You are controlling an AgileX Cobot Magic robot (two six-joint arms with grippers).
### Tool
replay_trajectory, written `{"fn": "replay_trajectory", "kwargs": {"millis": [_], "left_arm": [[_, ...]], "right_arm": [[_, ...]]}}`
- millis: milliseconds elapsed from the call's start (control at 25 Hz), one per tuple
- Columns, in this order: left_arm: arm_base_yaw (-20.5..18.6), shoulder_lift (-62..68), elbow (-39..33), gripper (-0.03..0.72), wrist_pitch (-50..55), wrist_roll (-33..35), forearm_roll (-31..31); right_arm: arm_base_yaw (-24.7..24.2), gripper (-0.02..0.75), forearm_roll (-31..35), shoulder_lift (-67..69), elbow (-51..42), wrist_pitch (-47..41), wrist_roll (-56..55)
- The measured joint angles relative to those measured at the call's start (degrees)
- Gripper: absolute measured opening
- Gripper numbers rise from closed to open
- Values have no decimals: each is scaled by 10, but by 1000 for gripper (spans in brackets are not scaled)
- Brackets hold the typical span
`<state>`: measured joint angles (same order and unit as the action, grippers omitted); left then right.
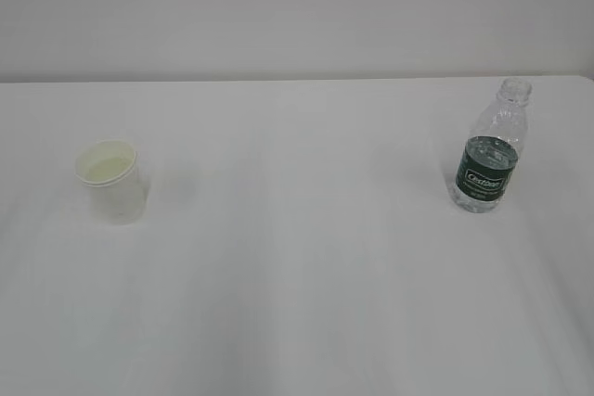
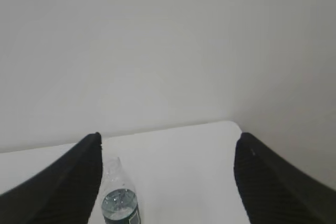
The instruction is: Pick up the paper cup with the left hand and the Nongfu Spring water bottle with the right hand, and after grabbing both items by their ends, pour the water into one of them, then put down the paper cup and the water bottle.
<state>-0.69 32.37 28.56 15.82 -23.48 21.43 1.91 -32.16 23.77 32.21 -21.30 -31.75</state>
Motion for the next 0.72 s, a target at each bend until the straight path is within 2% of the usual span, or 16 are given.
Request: {"fn": "replay_trajectory", "kwargs": {"millis": [160, 440, 640, 720], "left_arm": [[34, -17, 0, 526, 53, 0, -4], [110, -54, 12, 525, 146, 0, -8], [136, -64, 67, 524, 242, 1, -21], [139, -64, 90, 524, 280, 22, -30]], "right_arm": [[0, 587, 40, -23, 7, -82, 13], [0, 587, 164, -32, 54, -209, 160], [0, 587, 202, -32, 77, -272, 191], [0, 587, 214, -32, 84, -302, 205]]}}
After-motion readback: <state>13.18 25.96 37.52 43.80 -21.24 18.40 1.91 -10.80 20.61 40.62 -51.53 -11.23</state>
